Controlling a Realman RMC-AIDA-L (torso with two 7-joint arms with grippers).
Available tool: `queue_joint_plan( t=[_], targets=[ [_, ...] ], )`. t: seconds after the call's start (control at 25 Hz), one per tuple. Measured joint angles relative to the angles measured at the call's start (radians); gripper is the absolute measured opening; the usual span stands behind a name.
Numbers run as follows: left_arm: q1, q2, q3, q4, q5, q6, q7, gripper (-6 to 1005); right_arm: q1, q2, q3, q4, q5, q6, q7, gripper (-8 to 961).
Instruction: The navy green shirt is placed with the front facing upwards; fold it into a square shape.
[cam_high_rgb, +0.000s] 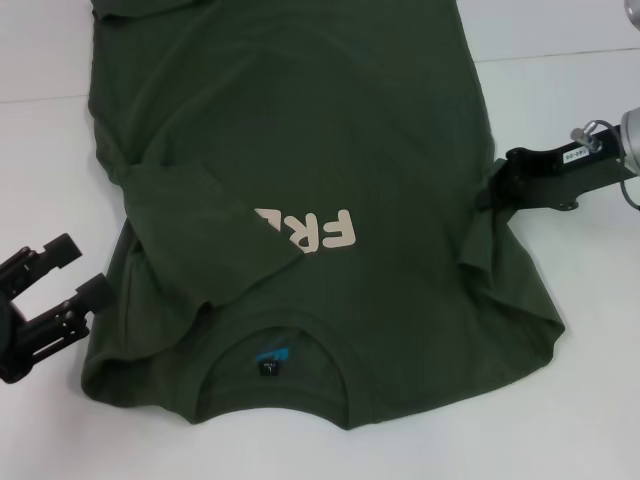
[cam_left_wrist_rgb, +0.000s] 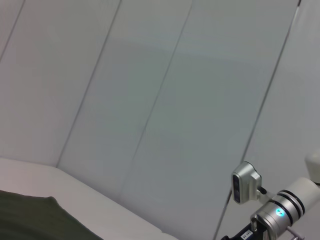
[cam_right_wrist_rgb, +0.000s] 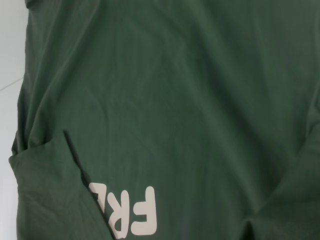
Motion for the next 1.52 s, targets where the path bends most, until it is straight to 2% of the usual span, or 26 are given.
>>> queue_joint_plan(
  t=[0.48, 0.76, 1.04, 1.52],
  targets=[
    [0.006, 0.0, -0.01, 0.001, 0.0, 0.0, 0.0, 841, 0.011, 0.037, -0.002, 0.01, 0.011, 0.066, -0.007, 12],
    [0.006, 0.0, -0.015, 0.001, 0.0, -0.003, 0.0, 841, 0.02, 0.043, -0.001, 0.061, 0.055, 0.105, -0.037, 11],
    [0.006, 0.0, -0.021, -0.001, 0.0, -0.002, 0.0, 840, 0.023, 0.054, -0.002, 0.078, 0.057, 0.117, -0.049, 51],
    [0.005, 0.0, -0.021, -0.003, 0.0, -0.003, 0.0, 840, 0.018, 0.054, -0.001, 0.078, 0.057, 0.137, -0.049, 119]
  ],
)
